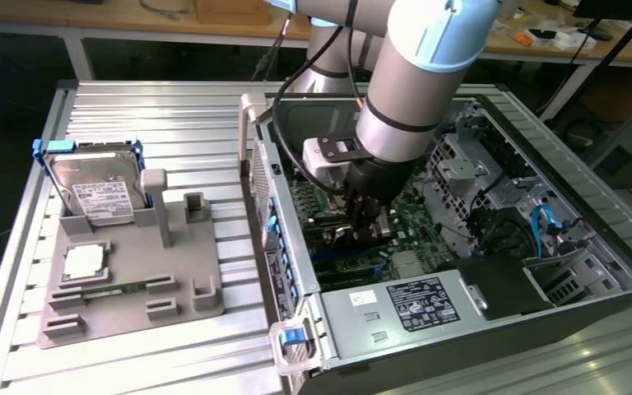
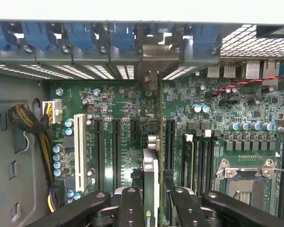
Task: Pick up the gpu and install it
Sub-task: 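Insert the gpu into the slot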
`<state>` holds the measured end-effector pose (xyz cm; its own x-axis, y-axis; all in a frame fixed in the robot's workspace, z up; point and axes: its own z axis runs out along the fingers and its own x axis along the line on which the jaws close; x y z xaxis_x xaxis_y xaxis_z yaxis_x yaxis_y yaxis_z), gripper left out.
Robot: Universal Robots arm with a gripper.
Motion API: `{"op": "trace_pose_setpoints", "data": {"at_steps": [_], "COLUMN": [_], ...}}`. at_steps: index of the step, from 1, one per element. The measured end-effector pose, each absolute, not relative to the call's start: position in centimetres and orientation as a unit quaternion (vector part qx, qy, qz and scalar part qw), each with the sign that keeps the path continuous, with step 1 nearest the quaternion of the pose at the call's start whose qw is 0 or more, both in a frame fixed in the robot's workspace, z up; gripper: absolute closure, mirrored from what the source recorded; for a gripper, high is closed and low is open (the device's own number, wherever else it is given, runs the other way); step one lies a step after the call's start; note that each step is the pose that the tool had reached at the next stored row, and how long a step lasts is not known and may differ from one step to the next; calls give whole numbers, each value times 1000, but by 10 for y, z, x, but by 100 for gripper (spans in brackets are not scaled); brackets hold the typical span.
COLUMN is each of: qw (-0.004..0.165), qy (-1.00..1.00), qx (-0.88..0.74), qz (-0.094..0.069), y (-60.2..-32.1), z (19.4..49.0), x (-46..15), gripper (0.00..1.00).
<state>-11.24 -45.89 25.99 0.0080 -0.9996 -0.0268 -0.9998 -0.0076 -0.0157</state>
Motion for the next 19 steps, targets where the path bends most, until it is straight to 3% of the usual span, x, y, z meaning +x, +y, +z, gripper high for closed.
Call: {"op": "trace_pose_setpoints", "data": {"at_steps": [19], "qw": [10], "qy": [704], "qx": [-710], "qz": [12], "y": [-459], "z": [265], "x": [-112], "gripper": [73]}}
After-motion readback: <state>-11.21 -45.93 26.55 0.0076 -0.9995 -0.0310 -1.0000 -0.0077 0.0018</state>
